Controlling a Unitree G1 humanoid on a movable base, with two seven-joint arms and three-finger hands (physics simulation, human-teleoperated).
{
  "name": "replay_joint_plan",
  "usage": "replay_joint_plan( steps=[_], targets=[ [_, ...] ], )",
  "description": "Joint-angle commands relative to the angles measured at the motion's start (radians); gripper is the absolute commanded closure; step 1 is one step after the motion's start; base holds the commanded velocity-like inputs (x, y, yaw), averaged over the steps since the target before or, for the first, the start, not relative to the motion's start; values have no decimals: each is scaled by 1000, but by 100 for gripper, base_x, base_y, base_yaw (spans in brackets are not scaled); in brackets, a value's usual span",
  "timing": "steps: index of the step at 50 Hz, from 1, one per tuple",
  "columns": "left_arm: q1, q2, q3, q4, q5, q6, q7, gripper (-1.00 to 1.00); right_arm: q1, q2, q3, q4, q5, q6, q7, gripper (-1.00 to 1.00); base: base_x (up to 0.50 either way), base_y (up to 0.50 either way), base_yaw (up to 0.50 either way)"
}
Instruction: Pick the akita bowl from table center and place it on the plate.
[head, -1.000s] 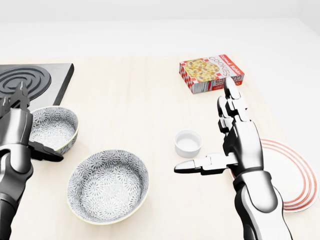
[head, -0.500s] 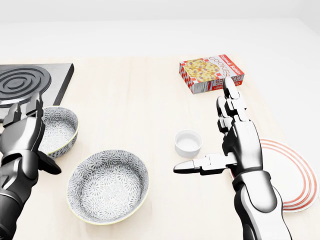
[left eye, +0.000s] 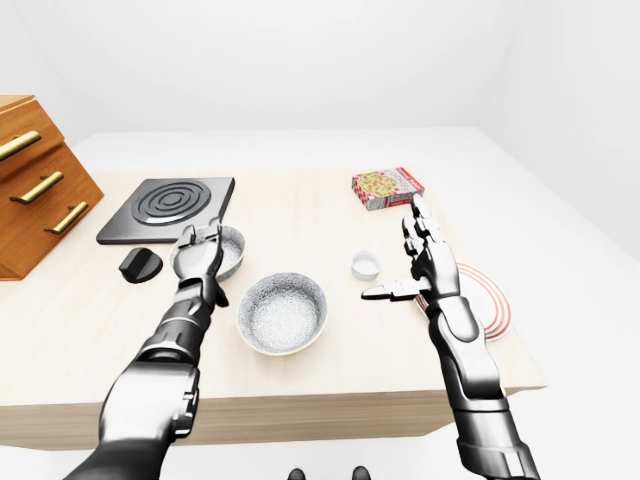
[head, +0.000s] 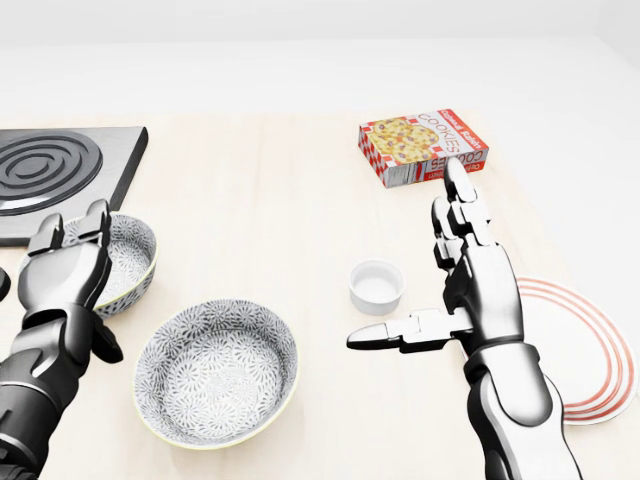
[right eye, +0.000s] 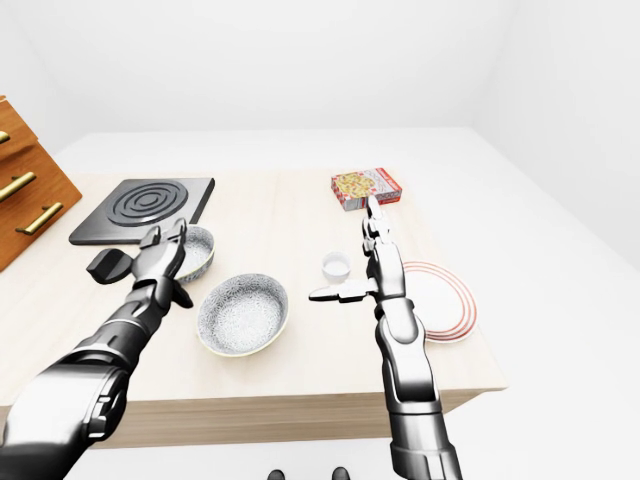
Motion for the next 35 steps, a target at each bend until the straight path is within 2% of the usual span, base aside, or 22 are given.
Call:
replay_joint_plan(
  steps=[1,11,12,13,14,15,16,17,18,35],
  targets=[
    [-5,-10,-25,18,107,56,4,-100,6,-1,-1,6,1,0,2,-100,0,0,0],
    [11,-23,-11,24,155,80,-42,-100,6,-2,-3,9,2,0,5,-100,0,0,0],
    [12,-24,-10,25,157,82,-46,-75,4,-2,-3,12,2,0,5,-100,0,0,0],
    [13,-25,-11,25,161,84,-52,-22,6,-2,-3,11,2,0,5,-100,0,0,0],
    [13,-25,-10,25,162,84,-52,-22,7,-2,-3,11,2,0,5,-100,0,0,0],
    [3,-20,-7,22,160,85,-73,35,8,-2,-3,10,2,0,5,-100,0,0,0],
    [2,-20,-6,22,160,84,-75,59,8,-2,-3,10,3,0,6,-100,0,0,0],
    [1,-19,-6,21,159,83,-77,71,7,-2,-3,11,2,0,6,-100,0,0,0],
    [1,-18,-5,21,159,85,-79,100,5,-1,-2,14,2,0,5,-100,0,0,0],
    [-1,-17,-1,20,151,90,-85,100,11,0,4,7,-5,0,7,-100,0,0,0]
  ],
)
